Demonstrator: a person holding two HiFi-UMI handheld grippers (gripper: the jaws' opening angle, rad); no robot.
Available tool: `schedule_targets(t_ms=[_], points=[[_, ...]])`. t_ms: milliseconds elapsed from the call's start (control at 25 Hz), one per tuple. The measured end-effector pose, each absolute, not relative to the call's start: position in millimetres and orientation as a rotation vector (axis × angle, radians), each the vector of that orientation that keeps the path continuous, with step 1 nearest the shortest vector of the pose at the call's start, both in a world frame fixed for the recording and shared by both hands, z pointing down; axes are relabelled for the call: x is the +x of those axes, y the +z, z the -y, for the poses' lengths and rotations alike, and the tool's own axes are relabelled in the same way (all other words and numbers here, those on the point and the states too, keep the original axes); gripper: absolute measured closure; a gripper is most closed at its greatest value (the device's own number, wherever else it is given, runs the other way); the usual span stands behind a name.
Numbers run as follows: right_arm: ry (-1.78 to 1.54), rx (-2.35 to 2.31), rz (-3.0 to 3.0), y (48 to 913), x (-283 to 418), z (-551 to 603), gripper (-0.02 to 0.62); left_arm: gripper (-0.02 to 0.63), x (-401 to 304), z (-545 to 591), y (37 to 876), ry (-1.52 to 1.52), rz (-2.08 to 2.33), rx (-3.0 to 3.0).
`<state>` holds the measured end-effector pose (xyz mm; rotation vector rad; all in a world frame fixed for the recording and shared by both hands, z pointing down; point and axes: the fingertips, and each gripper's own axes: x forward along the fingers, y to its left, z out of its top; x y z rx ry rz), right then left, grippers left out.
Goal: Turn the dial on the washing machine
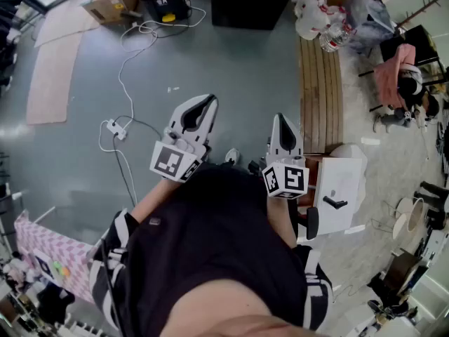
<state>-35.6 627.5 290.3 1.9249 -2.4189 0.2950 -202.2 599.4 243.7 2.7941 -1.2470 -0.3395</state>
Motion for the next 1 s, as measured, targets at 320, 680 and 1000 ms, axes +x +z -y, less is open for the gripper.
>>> schedule_targets(t_ms=[320, 680, 1000], points=[[0.278, 1.963, 2.413, 289.8, -29.6, -624.0, 0.571, 0.572, -199.8, -596.1, 248.3, -0.33, 1.241, 2.791], [0.288, 1.936, 2.409, 305.0, 6.0, -611.6, 0.359, 0.572, -162.3, -590.8, 255.3, -0.314, 1.252, 2.784], [0.322, 1.842, 2.426, 341.7, 53.4, -551.8, 0.359, 0.572, -112.0, -545.4, 277.3, -0.279, 1.302, 2.75]])
